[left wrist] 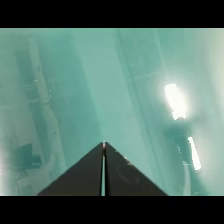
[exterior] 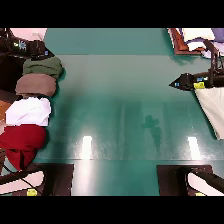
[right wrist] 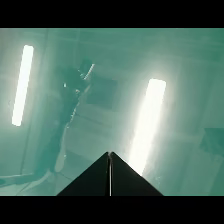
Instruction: Fold the shirts.
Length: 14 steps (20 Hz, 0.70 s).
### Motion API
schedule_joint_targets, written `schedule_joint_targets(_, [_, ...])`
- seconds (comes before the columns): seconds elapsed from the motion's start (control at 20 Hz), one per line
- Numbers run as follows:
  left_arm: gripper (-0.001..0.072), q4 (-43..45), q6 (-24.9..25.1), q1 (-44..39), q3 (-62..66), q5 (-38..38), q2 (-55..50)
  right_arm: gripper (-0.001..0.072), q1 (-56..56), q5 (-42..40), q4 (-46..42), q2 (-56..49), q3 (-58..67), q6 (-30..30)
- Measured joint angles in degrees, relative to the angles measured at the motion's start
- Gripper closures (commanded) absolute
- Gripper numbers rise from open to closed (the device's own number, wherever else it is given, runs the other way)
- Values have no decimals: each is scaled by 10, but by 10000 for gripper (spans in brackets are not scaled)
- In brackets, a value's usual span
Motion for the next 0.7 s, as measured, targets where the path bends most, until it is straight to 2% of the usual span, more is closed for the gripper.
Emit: schedule_joint_targets(0.7, [676, -1, 0, 0, 0, 0, 0, 693, 0, 6, 0, 0, 0, 0])
